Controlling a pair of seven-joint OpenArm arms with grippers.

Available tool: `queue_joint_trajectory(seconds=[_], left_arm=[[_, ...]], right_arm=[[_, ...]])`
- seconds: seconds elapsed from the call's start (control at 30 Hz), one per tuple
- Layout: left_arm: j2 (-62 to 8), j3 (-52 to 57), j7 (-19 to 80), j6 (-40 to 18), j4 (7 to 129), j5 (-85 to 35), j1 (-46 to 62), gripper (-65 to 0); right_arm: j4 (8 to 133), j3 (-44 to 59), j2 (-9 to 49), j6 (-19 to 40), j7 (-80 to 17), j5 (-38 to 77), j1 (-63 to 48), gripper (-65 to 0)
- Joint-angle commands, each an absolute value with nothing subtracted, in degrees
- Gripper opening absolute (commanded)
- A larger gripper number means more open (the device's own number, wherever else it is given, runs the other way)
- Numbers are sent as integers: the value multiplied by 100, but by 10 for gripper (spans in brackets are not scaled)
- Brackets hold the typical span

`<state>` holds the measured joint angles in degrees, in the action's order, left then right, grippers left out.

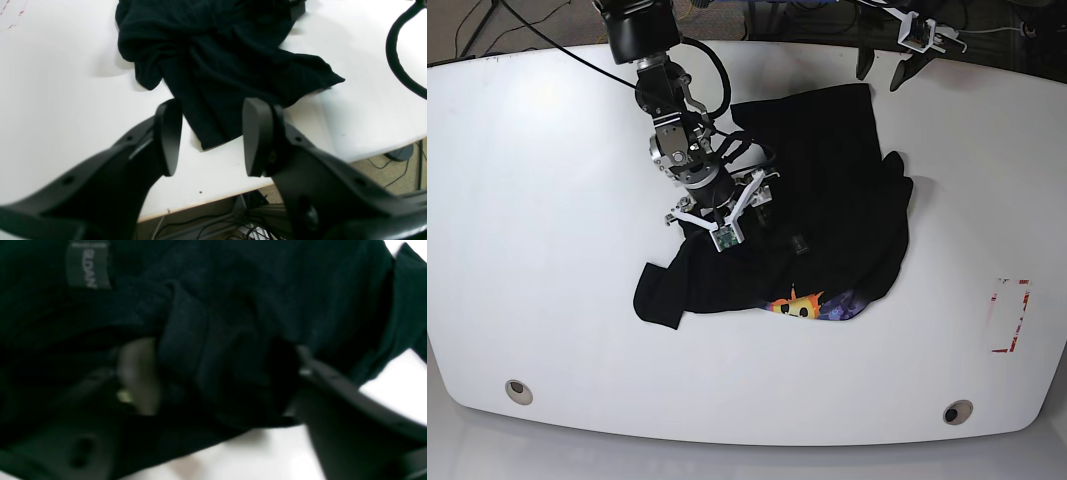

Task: Layout the t-shirt on the table in an organized manner, then fold the t-shirt properly

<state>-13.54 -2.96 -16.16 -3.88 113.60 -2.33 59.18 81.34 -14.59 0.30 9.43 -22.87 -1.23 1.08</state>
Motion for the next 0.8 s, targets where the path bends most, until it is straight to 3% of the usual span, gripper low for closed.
queue_joint_trajectory(seconds=[0.0,0.2,0.77], left_arm=[[-1367,-286,-1789,-400,11433,-224,6000,-369],[-1367,-286,-1789,-400,11371,-224,5991,-369],[-1007,-268,-787,-382,11284,-259,5508,-369]], right_arm=[[8242,-1446,-4,963,-2123,-92,215,-406],[8382,-1446,-4,954,-2141,-101,189,-650],[9930,-1446,4,919,-2334,-127,-391,-650]])
